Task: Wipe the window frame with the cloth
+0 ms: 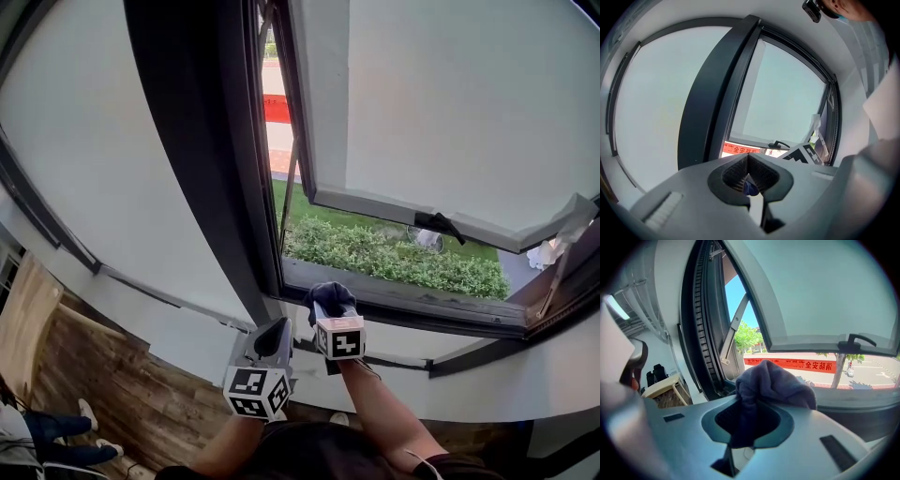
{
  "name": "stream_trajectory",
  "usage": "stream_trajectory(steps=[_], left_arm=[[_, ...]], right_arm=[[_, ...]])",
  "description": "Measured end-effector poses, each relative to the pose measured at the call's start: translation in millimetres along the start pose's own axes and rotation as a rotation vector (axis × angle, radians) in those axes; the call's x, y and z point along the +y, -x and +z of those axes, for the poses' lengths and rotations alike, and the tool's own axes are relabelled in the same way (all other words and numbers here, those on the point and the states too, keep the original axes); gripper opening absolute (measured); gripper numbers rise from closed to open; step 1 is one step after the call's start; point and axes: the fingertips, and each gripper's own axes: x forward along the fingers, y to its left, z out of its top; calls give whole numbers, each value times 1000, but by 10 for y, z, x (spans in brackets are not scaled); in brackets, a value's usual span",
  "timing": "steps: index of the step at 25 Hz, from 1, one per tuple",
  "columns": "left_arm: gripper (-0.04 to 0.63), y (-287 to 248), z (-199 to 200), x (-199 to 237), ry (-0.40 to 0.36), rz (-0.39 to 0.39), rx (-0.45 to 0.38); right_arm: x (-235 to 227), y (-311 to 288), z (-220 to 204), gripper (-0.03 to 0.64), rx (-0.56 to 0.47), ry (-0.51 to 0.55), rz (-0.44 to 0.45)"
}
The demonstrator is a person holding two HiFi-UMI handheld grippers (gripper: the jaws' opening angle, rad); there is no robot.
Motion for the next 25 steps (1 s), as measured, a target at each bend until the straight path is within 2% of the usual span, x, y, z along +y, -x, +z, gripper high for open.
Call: stream_trajectory(steps=[19, 23, 25], left_arm=[[9, -300, -118, -618, -36, -132, 54], [9, -364, -301, -743, -16, -166, 92], [9, -397, -285, -831, -29, -184, 93]], right_arm=[[-705, 489, -187, 64, -31, -95, -89], [-903, 626, -242, 64, -38, -129, -114], [-997, 686, -269, 64, -42, -144, -125]])
